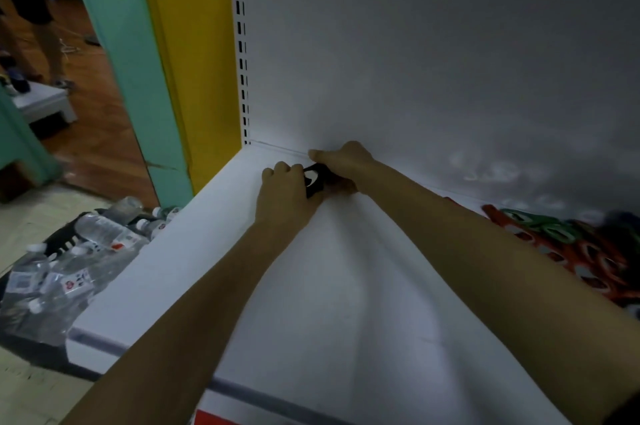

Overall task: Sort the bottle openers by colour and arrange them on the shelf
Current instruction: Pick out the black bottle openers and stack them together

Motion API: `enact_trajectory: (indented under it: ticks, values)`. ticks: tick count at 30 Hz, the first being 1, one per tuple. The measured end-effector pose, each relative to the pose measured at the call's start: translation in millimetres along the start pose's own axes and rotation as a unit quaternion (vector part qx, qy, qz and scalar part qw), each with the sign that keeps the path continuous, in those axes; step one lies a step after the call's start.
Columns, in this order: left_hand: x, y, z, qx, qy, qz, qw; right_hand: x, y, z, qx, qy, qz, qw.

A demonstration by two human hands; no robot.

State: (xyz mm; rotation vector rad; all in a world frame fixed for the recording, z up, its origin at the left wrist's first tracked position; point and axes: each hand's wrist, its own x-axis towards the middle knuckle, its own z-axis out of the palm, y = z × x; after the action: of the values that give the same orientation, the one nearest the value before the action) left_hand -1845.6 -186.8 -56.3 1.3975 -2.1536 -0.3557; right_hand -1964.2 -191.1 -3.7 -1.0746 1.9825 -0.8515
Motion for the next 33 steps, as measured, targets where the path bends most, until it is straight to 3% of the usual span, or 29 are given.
enact_trajectory:
  ticks: [6,12,19,24,29,33]
  values:
    - [-0.5,-7.1,8.1,-0.075,0.020,-0.018,0.997,8.0,19.3,-19.5,0.032,-0.002,0.047,0.998]
    - [2.5,-12.1,6.6,-0.093,0.021,-0.016,0.995,12.2,21.7,-16.8,0.075,-0.015,0.041,0.996]
    - [9.0,-3.2,15.0,-0.022,0.041,-0.005,0.999,13.2,15.8,-18.9,0.085,-0.047,0.040,0.995]
    - [7.0,-0.8,12.9,-0.085,0.032,-0.011,0.996,13.9,19.4,-19.8,0.096,-0.036,0.041,0.994]
    - [8.7,-3.6,13.5,-0.070,0.029,-0.008,0.997,20.9,23.2,-16.0,0.051,-0.023,0.008,0.998]
    - [10.8,-3.3,15.1,-0.054,0.022,-0.001,0.998,25.4,23.7,-15.8,0.061,-0.017,0.028,0.998]
